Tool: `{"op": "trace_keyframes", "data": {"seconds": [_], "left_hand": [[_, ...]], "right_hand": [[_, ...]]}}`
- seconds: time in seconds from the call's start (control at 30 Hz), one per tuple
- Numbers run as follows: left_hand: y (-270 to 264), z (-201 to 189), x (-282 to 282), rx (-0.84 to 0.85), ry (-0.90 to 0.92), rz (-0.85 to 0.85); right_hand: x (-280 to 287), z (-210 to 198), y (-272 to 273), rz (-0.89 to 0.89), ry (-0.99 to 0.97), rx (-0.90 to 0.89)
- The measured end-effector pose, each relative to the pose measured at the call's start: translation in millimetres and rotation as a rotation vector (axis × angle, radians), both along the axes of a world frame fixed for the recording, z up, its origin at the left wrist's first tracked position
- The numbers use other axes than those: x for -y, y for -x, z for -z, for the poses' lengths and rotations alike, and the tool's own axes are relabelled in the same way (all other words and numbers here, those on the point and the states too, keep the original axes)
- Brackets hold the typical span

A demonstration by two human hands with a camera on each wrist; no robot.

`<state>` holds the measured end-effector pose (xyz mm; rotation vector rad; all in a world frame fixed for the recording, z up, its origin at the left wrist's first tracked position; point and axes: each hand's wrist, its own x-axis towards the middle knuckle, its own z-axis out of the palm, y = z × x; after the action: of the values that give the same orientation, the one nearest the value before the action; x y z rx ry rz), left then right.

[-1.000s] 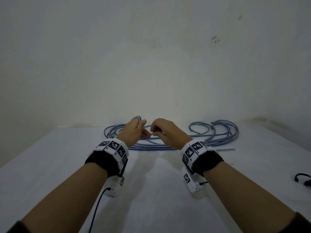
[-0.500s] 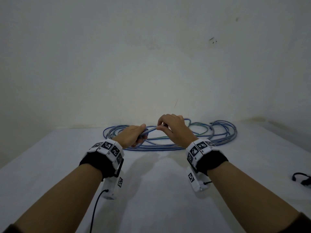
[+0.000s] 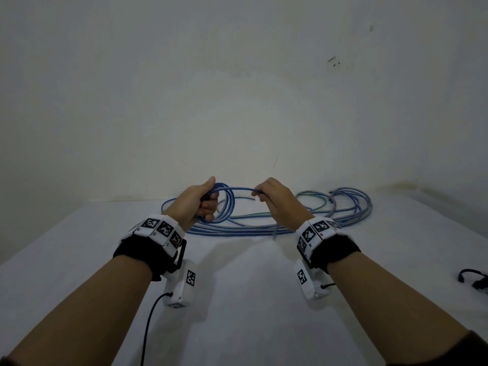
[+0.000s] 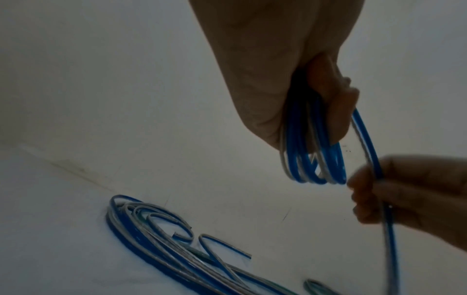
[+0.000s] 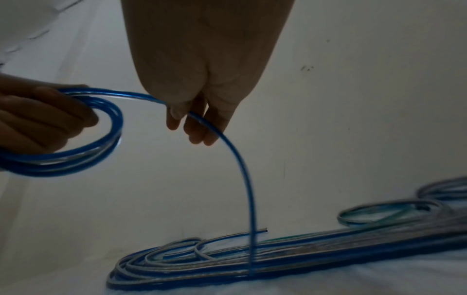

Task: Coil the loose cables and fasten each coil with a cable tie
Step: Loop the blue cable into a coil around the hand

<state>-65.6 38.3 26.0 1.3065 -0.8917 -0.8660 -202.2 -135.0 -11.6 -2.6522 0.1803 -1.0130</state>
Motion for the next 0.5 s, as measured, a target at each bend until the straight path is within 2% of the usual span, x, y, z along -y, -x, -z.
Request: {"op": "trace_keyframes", "data": {"seconds": [0.13,0.17,0.37,0.5], "left_hand": [[-5,0,-2,-0.056,0.024,-0.006],[-5,0,-2,-0.074,0.034,0.004],[-6,-2,0,-0.203,0.137,0.062],[-2,0,8,-0.183,0.2,0.074]], "right_hand": [[15,8,6,0.272,0.115,-0.122],[16,7,7,0.284,0.072,-0.166],[15,7,13,0.305,-0.21,-0.218],[2,3,15,0.092,-0.558,-0.088]]}}
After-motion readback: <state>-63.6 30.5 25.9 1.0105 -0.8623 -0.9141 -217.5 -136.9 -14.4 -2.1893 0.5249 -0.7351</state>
